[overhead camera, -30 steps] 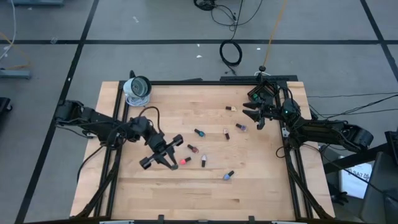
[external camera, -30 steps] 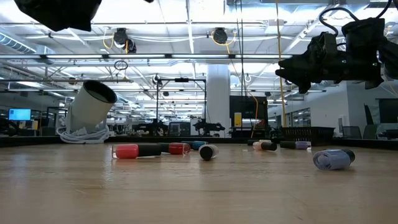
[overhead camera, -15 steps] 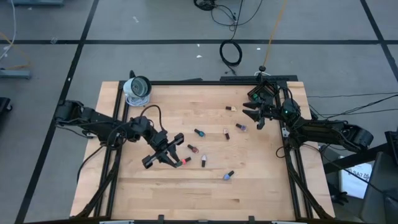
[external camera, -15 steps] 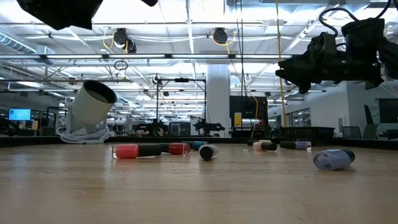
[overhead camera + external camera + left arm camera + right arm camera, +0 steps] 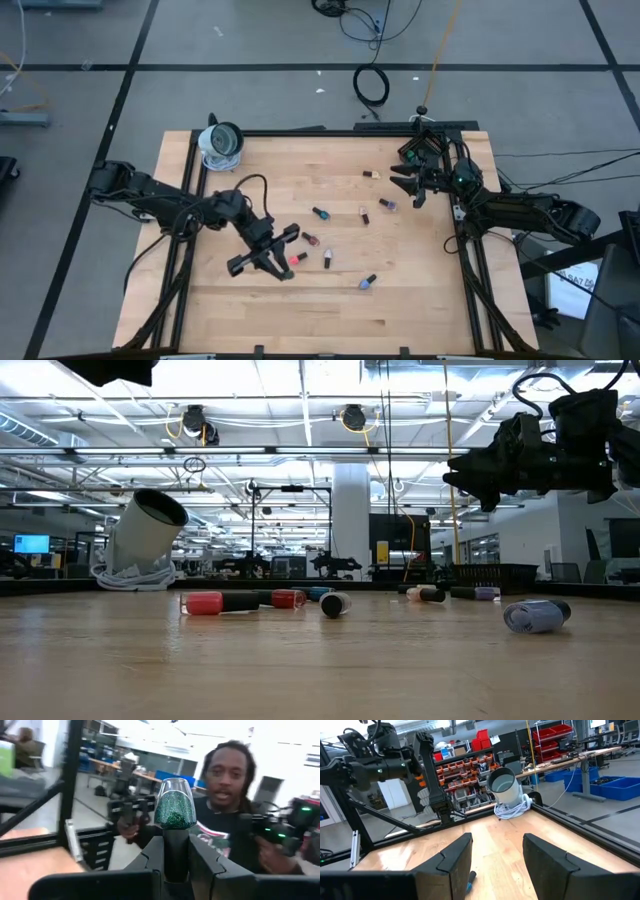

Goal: Pick & Place Nail Polish
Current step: Put the silver green nail polish into the black bin

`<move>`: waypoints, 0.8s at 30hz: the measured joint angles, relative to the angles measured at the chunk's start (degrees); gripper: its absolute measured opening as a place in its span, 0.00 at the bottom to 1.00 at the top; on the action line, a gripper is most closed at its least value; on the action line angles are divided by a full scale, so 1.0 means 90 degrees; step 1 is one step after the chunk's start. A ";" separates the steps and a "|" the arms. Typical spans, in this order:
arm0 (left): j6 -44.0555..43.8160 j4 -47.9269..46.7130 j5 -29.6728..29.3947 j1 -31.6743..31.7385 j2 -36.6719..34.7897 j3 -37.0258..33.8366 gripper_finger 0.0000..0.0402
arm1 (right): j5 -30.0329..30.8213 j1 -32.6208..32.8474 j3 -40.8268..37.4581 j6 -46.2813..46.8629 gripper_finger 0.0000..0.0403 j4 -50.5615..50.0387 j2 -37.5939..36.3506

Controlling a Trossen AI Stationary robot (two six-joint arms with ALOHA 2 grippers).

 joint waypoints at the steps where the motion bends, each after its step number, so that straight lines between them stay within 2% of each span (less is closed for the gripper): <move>1: 0.0190 -0.0076 -0.0208 0.0020 0.0000 0.0000 0.10 | 0.0000 0.0000 -0.0002 0.0002 0.41 0.0002 -0.0002; 4: 0.1277 -0.0753 -0.1184 0.0067 -0.0010 0.0005 0.10 | -0.0002 0.0000 0.0000 0.0017 0.41 -0.0002 -0.0002; 6: 0.2161 -0.1327 -0.2158 0.0067 -0.0010 0.0003 0.10 | -0.0002 0.0000 -0.0002 0.0117 0.41 -0.0021 -0.0001; 8: 0.2950 -0.1787 -0.3520 0.0061 0.0008 0.0003 0.10 | -0.0021 0.0002 -0.0001 0.0499 0.41 -0.0049 -0.0001; 11: 0.3533 -0.2362 -0.5695 0.0089 0.0126 -0.0001 0.10 | -0.0189 0.0119 -0.0002 0.0927 0.41 -0.0199 0.0000; 13: 0.3826 -0.2560 -0.6506 0.0180 0.0179 -0.0005 0.10 | -0.0171 0.0315 -0.0001 0.0840 0.41 -0.0369 0.0001; 15: 0.4118 -0.2727 -0.6862 0.0277 0.0194 0.0002 0.10 | 0.0057 0.0518 -0.0002 0.0667 0.41 -0.0393 0.0002; 19: 0.4560 -0.3231 -0.7176 0.0543 0.0302 0.0075 0.10 | 0.0735 0.0827 0.0016 0.0547 0.41 -0.0433 0.0027; 24: 0.4888 -0.4162 -0.7676 0.0812 0.0331 0.0537 0.10 | 0.0821 0.0896 0.0280 0.0547 0.41 -0.1210 0.0026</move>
